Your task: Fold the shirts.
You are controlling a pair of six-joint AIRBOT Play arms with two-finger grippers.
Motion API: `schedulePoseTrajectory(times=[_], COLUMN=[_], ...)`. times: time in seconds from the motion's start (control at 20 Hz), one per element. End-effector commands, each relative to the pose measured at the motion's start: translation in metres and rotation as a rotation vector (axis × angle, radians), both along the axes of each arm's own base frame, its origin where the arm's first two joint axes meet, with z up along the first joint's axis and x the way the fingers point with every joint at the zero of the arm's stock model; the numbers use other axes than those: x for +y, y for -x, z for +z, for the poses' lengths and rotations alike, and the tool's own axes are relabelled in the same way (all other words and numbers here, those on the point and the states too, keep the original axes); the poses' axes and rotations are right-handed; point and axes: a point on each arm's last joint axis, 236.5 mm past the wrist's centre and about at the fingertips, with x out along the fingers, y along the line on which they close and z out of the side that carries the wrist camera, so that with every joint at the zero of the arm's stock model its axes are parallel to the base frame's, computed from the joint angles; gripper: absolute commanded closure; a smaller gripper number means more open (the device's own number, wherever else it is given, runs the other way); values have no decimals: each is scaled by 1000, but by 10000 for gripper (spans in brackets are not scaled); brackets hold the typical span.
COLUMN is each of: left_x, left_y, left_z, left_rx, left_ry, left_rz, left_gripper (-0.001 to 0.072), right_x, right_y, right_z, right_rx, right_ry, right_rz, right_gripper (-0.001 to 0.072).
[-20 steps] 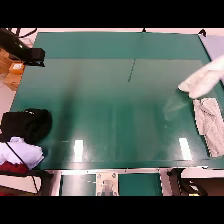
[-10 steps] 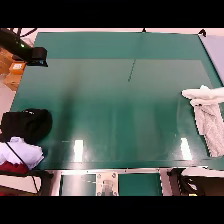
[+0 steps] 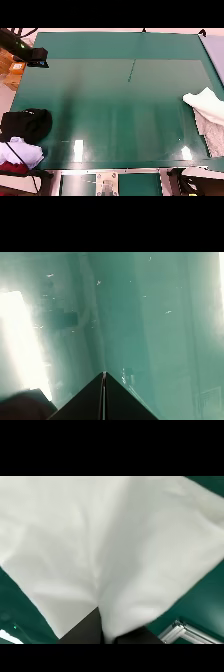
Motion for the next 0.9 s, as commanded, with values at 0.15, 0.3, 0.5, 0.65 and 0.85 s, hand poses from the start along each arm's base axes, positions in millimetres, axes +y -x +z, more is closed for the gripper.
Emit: schedulePoseTrajectory(times=[0.15, 0.3, 0.5, 0.65, 0.85], left_x=[0, 0, 0, 0, -2], left_y=[-1, -2, -8, -8, 7], left_z=[0, 1, 3, 5, 27], left_rx=[-4, -8, -33, -40, -58], left_ry=[0, 0, 2, 3, 18], left_rz=[-1, 0, 8, 12, 37], left_gripper=[681, 681, 681, 682, 682], right_x=[42, 49, 36, 30, 66], right_y=[79, 91, 47, -30, -121], right_z=[-103, -117, -83, -33, 23], right_rx=[347, 417, 274, -3, -283], right_ry=[-181, -232, -205, -136, 23], right_rz=[-29, -23, -94, 43, 280], right_gripper=[462, 157, 189, 685, 698])
